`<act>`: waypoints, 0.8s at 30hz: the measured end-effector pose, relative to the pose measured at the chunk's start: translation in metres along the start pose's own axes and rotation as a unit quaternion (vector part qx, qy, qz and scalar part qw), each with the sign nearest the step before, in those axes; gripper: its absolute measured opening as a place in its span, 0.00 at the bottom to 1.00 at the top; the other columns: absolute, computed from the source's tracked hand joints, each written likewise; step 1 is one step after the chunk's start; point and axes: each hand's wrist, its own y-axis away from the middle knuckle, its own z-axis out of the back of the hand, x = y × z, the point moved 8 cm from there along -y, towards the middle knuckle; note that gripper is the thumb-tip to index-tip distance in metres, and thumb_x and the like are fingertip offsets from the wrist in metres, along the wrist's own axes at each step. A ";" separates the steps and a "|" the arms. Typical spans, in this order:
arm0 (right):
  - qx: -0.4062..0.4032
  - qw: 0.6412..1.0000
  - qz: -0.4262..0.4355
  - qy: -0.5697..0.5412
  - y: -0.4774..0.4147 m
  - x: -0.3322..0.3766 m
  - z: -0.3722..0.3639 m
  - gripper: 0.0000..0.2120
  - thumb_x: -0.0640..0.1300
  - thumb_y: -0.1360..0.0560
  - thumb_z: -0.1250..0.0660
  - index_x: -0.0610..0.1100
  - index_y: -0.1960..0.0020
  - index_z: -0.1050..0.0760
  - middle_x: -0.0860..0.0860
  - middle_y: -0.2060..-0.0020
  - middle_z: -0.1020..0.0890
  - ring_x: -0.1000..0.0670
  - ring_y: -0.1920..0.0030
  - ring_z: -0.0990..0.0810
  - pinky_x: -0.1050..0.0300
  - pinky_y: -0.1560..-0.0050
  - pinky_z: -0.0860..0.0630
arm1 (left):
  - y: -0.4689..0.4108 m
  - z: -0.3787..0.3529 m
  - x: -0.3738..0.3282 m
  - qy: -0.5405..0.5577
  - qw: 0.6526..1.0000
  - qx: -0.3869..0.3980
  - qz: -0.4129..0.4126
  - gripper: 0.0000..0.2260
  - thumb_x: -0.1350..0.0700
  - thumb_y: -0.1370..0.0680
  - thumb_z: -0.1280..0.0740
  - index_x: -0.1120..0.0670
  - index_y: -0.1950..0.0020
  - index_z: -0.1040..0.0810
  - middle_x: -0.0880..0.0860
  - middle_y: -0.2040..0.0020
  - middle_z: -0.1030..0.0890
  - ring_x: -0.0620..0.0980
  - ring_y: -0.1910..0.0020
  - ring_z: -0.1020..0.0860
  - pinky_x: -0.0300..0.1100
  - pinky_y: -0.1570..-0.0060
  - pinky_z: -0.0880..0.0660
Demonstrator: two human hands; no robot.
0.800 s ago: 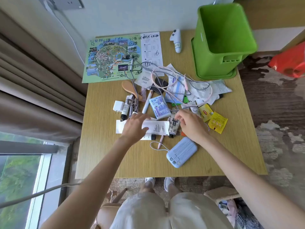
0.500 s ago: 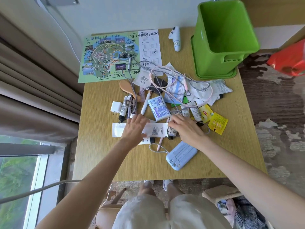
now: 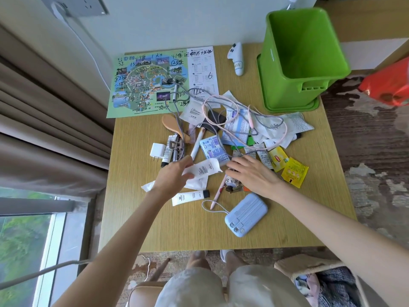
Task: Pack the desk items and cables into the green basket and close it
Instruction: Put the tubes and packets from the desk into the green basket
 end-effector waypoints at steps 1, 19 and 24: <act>-0.014 1.000 -0.009 -0.014 0.003 -0.001 0.004 0.19 0.33 0.30 0.31 0.45 0.41 0.26 0.48 0.37 0.24 0.45 0.37 0.27 0.48 0.37 0.28 | 0.000 0.004 0.001 0.009 1.000 -0.001 -0.004 0.12 0.54 0.23 0.30 0.53 0.42 0.28 0.51 0.48 0.18 0.54 0.58 0.22 0.43 0.66 0.30; -0.303 0.529 -0.491 -0.622 0.083 -0.089 0.029 0.11 0.37 0.24 0.40 0.44 0.43 0.30 0.50 0.61 0.20 0.53 0.66 0.20 0.55 0.61 0.20 | -0.023 -0.032 -0.017 -0.215 0.973 0.075 -0.044 0.27 0.48 0.31 0.24 0.55 0.37 0.30 0.53 0.40 0.27 0.52 0.40 0.28 0.45 0.44 0.27; -0.163 0.623 -0.567 -0.514 0.087 -0.098 -0.008 0.03 0.36 0.25 0.35 0.39 0.51 0.27 0.42 0.63 0.22 0.42 0.65 0.22 0.46 0.63 0.22 | -0.025 -0.028 -0.025 -0.252 0.964 0.038 -0.072 0.29 0.45 0.32 0.24 0.54 0.38 0.30 0.52 0.40 0.28 0.53 0.41 0.30 0.45 0.40 0.32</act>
